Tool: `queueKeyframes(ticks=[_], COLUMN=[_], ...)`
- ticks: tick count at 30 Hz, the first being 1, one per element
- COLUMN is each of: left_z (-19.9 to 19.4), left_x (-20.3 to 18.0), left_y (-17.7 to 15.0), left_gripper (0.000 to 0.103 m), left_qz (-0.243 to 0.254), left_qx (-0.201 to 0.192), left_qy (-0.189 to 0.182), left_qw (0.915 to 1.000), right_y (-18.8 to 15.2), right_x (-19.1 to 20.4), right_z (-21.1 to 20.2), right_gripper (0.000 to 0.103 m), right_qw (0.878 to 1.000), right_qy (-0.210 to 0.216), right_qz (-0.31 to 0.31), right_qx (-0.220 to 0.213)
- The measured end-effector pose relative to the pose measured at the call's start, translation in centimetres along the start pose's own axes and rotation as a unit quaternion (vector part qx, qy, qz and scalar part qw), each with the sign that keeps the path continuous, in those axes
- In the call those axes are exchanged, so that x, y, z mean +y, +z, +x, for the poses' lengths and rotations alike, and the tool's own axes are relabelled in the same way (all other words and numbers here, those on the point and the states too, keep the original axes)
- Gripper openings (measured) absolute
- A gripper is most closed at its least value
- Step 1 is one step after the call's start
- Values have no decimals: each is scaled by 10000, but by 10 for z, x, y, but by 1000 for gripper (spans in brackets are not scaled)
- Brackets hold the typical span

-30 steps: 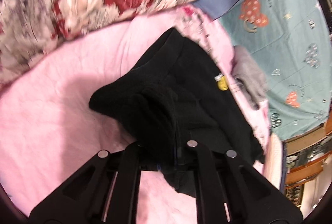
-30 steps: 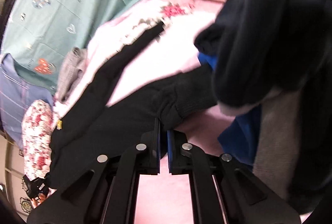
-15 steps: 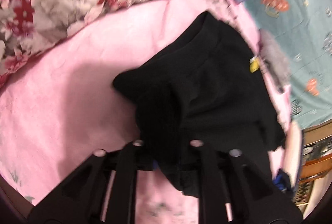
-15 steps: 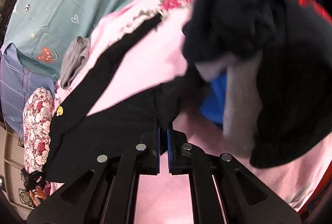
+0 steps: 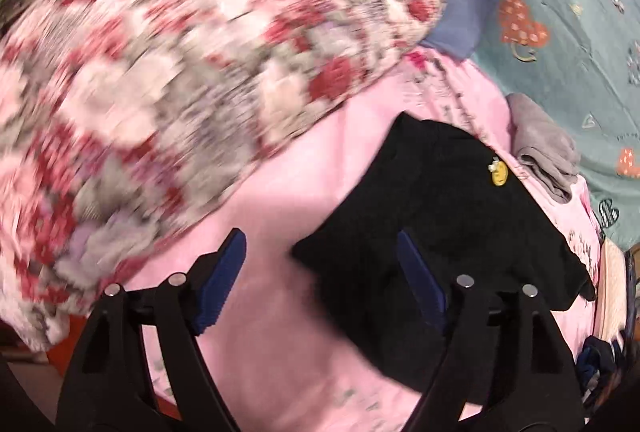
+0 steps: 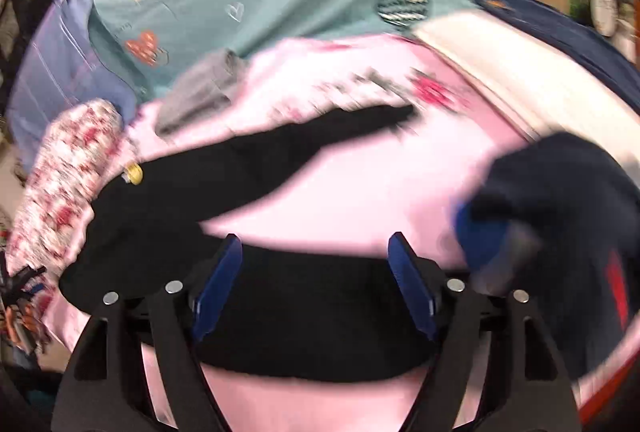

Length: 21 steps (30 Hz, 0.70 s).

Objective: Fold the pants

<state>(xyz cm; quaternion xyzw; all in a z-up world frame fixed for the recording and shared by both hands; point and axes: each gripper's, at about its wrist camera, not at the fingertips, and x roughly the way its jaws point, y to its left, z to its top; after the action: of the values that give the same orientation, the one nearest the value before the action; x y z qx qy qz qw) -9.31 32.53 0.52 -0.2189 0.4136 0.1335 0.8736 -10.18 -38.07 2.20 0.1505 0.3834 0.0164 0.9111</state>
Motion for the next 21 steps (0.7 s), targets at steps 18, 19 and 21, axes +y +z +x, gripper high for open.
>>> queueKeyframes(ticks=[18, 19, 21], left_z=[93, 101, 107], left_x=[-184, -190, -197], left_y=[42, 46, 50], left_gripper=[81, 81, 81], left_qz=[1516, 1527, 1569], left_qx=[191, 193, 159], left_qy=[-86, -93, -89], left_qw=[9882, 9880, 9875], right_y=[109, 119, 137], right_x=[-74, -68, -63], right_z=[215, 210, 195], right_gripper=[7, 7, 6], right_qw=[9731, 9783, 9821], right_qy=[279, 259, 357], right_qz=[2179, 1968, 1833], right_qx=[689, 597, 258])
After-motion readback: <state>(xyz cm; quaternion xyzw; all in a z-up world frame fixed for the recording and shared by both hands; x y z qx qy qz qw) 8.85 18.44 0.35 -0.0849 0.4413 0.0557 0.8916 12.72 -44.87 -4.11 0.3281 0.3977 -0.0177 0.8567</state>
